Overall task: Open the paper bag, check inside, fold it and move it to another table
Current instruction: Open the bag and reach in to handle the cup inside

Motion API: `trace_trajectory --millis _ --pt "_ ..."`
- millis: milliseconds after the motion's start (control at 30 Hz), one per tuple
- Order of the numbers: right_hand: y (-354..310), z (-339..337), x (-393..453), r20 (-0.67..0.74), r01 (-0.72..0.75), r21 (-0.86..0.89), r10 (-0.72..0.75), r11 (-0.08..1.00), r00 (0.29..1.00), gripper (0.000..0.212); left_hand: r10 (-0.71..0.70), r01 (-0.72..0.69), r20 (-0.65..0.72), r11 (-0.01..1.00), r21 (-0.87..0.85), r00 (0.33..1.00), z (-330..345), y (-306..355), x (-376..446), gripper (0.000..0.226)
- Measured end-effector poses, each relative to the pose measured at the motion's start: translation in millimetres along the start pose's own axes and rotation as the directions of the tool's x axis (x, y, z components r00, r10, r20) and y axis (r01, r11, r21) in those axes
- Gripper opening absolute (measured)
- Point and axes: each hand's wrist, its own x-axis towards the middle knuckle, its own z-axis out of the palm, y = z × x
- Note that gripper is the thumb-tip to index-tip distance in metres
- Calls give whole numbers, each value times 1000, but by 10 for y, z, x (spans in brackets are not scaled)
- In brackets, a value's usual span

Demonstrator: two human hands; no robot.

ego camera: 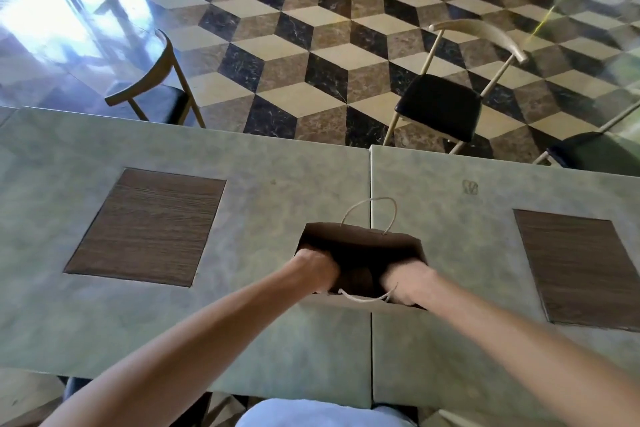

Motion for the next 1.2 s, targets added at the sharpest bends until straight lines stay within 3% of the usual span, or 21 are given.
trace_trajectory --millis 67,133,200,267,300,367,433,567,800,900,1000,1200 --pt "52 -85 -80 -31 -44 87 47 995 998 28 -38 21 -168 995 -102 985 -54 -17 -7 22" --pt "165 -146 -134 -126 12 47 -6 999 992 25 -92 15 -389 981 -195 916 -136 -30 -70 22" --pt "262 -194 -223 -261 89 132 -52 987 964 26 -134 -3 -530 968 -249 838 -134 -82 -169 19" --pt "380 -132 -280 -426 86 221 17 971 904 32 -241 64 -624 954 -292 744 -59 -125 -240 16" --pt "417 -82 -314 -537 59 209 64 976 841 34 -327 119 -631 929 -350 703 -23 -144 -255 14" --pt "474 3 -358 -652 -28 232 176 972 738 36 -470 205 -576 861 -465 668 35 -180 -282 16" --pt "487 71 -366 -660 -87 326 292 941 692 36 -540 250 -474 800 -545 695 92 -212 -302 30" --pt "526 181 -353 -487 -127 565 454 815 747 30 -590 306 -350 737 -603 728 197 -236 -331 59" --pt "485 339 -370 -377 -114 634 434 765 819 68 -573 258 -131 547 -796 809 320 -164 -382 93" --pt "477 312 -366 -317 -42 716 379 697 869 80 -567 230 -119 505 -832 815 339 -150 -392 105" --pt "491 241 -353 -335 5 740 362 673 870 83 -570 214 -116 479 -851 814 370 -168 -397 110" --pt "545 175 -318 -272 -28 781 380 624 884 90 -569 214 -100 459 -862 816 384 -134 -399 113"
